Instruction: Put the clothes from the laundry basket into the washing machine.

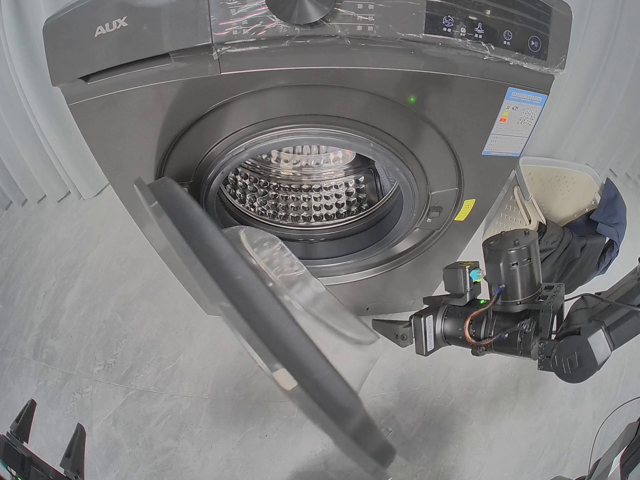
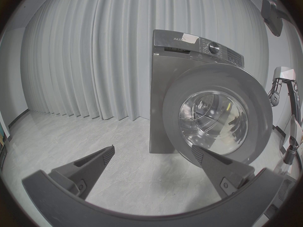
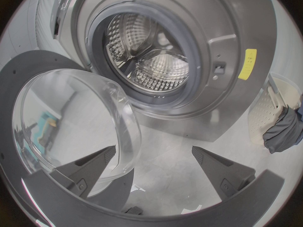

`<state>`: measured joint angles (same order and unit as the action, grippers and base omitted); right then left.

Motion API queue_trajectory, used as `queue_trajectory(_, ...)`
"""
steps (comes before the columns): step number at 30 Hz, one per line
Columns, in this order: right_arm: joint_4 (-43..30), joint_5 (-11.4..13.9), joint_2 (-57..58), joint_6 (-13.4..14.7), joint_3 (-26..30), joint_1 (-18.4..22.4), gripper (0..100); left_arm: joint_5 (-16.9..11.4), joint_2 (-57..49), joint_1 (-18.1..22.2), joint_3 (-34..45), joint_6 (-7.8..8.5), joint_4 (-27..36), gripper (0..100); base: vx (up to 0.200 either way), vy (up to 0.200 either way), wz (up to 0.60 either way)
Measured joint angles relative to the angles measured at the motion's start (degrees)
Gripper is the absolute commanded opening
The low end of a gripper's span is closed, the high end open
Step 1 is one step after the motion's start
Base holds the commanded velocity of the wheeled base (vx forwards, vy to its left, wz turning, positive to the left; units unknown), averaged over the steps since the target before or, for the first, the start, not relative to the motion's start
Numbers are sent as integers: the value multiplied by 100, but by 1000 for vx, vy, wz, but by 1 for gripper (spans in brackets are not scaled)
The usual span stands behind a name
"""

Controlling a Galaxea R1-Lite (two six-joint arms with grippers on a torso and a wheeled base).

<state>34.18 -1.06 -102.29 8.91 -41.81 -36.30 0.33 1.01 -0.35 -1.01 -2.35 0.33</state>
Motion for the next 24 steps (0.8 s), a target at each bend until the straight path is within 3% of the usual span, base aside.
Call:
queue_trajectory(7,30,-46,65,79,130,-328,100,0,0,2,0,0,0,100,0,0,0)
queue_trajectory(16,52,-63,-68,257,-51,-289,100,-1,2,0,0,9,0,100,-200,0,0)
queue_trajectory(24,68,-60,-374,285,-208,-361,100,0,2,2,0,11,2,100,0,0,0)
